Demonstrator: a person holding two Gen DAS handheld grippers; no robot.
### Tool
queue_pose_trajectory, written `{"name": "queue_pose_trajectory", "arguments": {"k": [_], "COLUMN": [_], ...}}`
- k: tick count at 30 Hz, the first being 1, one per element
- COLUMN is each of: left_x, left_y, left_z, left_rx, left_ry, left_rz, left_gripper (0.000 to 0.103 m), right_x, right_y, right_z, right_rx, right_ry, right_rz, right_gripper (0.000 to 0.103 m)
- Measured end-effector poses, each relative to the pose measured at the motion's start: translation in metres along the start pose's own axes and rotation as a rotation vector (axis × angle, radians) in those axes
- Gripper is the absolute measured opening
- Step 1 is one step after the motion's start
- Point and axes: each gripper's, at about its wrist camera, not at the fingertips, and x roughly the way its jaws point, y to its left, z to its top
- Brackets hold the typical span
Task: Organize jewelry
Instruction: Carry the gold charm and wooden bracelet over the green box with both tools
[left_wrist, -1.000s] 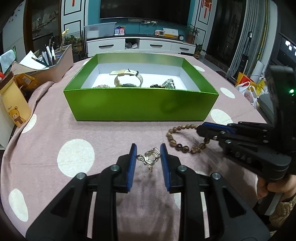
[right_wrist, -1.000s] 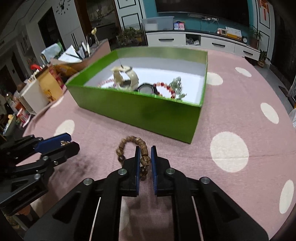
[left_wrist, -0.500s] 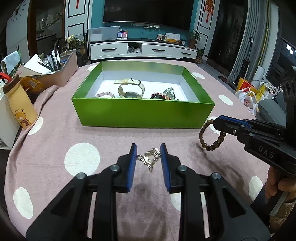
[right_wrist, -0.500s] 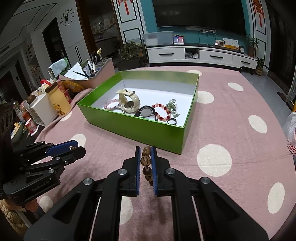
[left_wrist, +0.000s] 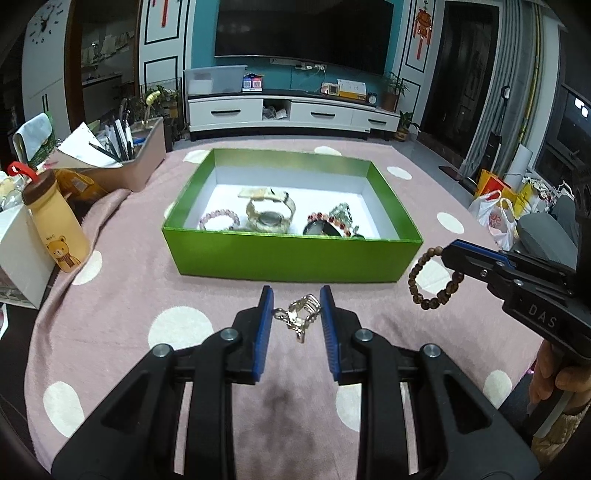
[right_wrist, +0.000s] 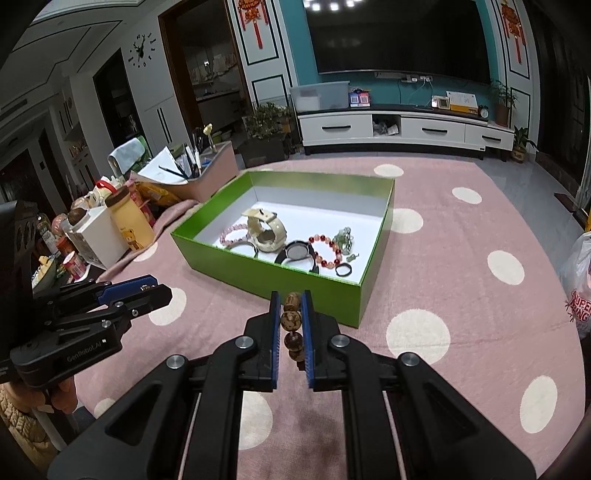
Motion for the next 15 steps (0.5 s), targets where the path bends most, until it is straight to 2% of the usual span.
{"name": "queue_pose_trajectory", "arguments": {"k": [15], "left_x": [-0.016], "left_y": [-0.001], "left_z": [0.025], "left_rx": [0.017], "left_ry": [-0.056], "left_rz": [0.015], "left_gripper": [0.025], "right_x": [-0.014], "right_y": [0.000], "right_z": [0.017], "right_rx": [-0.012], "right_ry": [-0.057], "right_rz": [0.001], "right_gripper": [0.011]}}
